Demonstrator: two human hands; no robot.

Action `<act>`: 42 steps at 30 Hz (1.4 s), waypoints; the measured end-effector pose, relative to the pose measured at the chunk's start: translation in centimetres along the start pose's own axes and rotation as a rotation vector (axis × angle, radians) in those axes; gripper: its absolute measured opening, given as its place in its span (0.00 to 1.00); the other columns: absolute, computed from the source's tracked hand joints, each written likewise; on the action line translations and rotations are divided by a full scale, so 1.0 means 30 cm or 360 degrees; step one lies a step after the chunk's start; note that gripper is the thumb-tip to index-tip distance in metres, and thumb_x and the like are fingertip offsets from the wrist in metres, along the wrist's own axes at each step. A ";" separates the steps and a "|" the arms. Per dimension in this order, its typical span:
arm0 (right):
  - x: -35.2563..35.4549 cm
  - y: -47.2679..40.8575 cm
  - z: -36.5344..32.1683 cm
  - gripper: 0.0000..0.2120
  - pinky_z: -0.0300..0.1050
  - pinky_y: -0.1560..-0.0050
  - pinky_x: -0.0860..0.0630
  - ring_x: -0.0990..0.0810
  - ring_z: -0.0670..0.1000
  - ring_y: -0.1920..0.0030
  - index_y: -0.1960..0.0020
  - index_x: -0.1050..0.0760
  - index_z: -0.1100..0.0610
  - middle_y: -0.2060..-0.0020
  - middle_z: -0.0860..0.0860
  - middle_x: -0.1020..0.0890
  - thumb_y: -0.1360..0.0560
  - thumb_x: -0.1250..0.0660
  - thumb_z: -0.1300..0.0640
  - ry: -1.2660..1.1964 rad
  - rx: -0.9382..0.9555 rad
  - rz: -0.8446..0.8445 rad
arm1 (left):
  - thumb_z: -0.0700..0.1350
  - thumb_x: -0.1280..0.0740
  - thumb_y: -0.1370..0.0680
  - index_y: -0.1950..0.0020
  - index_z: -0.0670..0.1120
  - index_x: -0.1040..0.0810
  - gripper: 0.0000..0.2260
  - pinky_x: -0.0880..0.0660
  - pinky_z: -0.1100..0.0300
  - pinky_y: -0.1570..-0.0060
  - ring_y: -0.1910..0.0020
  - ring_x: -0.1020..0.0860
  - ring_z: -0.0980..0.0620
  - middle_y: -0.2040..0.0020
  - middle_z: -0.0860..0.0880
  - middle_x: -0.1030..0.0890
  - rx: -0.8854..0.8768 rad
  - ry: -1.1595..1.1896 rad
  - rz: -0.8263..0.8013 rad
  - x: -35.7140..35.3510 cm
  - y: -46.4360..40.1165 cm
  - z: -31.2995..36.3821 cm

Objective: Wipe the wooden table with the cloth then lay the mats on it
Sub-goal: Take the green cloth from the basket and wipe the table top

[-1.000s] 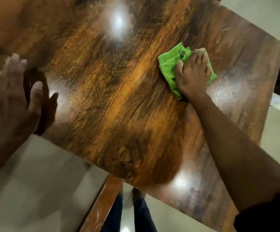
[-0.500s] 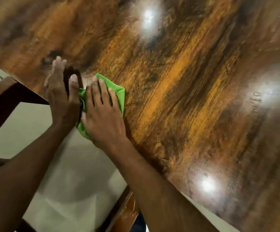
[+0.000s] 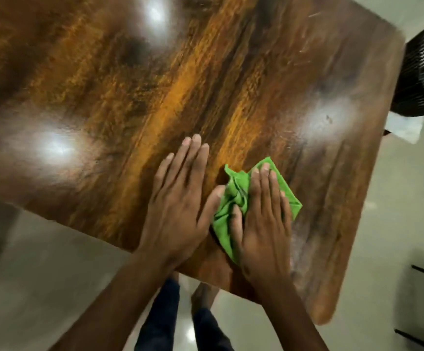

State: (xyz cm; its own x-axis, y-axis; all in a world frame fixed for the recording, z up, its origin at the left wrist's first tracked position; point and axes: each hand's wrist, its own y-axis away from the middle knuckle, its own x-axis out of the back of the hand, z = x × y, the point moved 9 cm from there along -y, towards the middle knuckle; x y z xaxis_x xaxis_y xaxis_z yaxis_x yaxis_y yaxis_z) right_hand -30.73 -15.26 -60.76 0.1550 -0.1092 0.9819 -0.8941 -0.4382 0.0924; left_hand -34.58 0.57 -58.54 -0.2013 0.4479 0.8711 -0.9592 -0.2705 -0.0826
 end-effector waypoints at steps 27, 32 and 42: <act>0.087 -0.187 0.466 0.32 0.58 0.14 0.51 0.58 0.53 0.13 0.12 0.56 0.52 0.13 0.52 0.55 0.12 0.54 0.42 -0.0040 -0.0107 0.0059 | 0.55 0.46 0.14 0.14 0.42 0.45 0.31 0.57 0.55 0.15 0.13 0.51 0.50 0.13 0.44 0.46 0.0036 -0.0257 -0.0144 -0.172 0.056 0.135; 0.023 -0.012 0.302 0.33 0.59 0.14 0.51 0.61 0.54 0.13 0.12 0.59 0.52 0.13 0.53 0.58 0.12 0.53 0.42 -0.0023 0.0020 -0.0098 | 0.54 0.46 0.14 0.14 0.41 0.43 0.31 0.56 0.54 0.15 0.13 0.50 0.49 0.13 0.44 0.46 0.0011 -0.0252 -0.0093 -0.169 0.053 0.133; -0.027 0.147 0.093 0.36 0.60 0.15 0.48 0.54 0.57 0.13 0.12 0.53 0.54 0.13 0.54 0.51 0.14 0.45 0.43 0.0045 0.0233 -0.0220 | 0.49 0.47 0.11 0.13 0.43 0.46 0.27 0.51 0.43 0.16 0.13 0.51 0.47 0.13 0.43 0.48 0.0795 -0.0323 0.0469 0.069 0.154 -0.125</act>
State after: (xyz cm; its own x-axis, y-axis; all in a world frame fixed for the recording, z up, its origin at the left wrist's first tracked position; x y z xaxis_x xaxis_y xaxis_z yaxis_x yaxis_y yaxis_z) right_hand -33.63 -19.60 -61.60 0.2580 -0.0147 0.9660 -0.7941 -0.5727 0.2034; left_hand -40.16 3.45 -58.92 -0.3550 0.1352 0.9250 -0.6498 -0.7471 -0.1402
